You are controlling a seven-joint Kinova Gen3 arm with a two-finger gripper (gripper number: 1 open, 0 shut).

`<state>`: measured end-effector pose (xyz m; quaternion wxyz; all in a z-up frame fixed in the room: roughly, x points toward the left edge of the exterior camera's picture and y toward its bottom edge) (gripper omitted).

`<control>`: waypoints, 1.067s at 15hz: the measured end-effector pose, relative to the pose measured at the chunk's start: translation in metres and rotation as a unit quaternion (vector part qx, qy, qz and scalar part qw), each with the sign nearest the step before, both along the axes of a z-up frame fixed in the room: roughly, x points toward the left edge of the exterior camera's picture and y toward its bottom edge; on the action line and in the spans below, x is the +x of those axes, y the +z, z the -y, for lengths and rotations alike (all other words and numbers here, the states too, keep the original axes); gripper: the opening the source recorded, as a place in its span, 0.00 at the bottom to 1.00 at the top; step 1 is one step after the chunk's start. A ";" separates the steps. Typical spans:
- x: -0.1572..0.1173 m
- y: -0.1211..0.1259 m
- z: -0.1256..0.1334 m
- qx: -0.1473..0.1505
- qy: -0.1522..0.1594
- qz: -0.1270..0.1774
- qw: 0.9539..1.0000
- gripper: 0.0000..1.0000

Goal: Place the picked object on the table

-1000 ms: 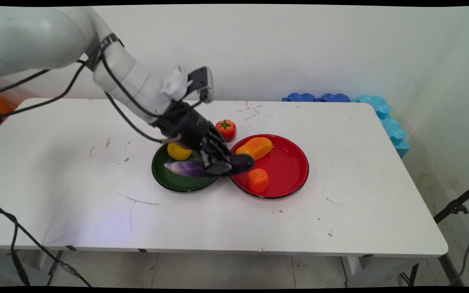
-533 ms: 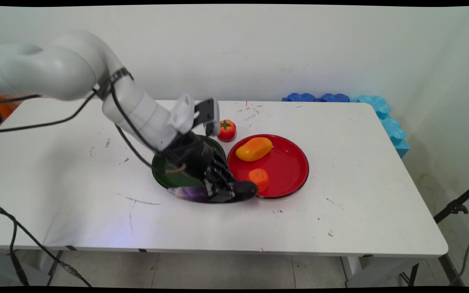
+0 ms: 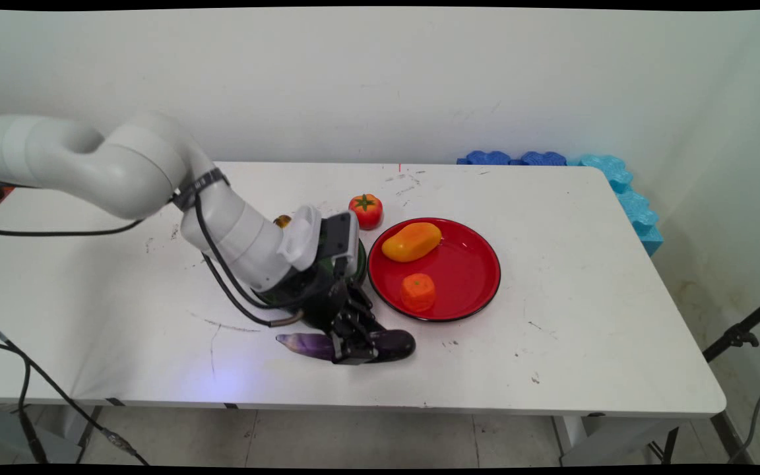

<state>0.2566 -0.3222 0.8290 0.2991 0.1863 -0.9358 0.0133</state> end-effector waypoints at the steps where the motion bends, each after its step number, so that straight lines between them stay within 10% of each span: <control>1: 0.000 -0.003 0.000 -0.001 -0.001 0.000 1.000 0.00; 12: -0.002 -0.030 -0.002 -0.012 -0.015 0.004 1.000 0.00; 13: -0.002 -0.031 -0.002 -0.013 -0.015 0.004 1.000 1.00; 16: -0.004 -0.031 -0.002 -0.017 -0.015 0.002 1.000 1.00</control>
